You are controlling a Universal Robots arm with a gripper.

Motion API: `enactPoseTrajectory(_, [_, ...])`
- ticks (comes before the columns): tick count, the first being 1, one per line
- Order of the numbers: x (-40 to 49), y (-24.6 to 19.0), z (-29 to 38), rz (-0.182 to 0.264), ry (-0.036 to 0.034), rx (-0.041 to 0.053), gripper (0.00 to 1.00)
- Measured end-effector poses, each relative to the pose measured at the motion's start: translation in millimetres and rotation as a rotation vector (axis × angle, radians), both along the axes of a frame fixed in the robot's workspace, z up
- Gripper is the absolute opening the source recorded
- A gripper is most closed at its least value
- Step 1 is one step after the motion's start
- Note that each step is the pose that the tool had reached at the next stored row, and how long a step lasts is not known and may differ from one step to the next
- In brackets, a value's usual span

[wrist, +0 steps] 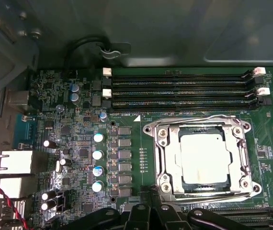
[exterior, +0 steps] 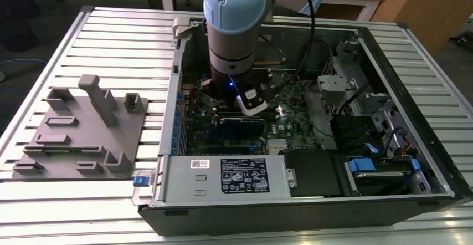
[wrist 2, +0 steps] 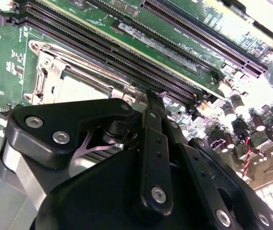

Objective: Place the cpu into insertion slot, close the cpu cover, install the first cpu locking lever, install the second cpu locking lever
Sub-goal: 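Install the second cpu locking lever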

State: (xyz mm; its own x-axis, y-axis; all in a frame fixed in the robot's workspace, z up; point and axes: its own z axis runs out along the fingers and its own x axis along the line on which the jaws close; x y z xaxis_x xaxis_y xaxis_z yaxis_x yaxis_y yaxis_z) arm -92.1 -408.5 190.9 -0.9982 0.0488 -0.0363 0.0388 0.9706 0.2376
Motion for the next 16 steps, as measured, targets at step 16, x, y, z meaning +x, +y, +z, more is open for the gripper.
enactPoseTrajectory(16, [-0.1, 0.0, 9.3, 0.000, -0.0002, 0.0003, 0.10])
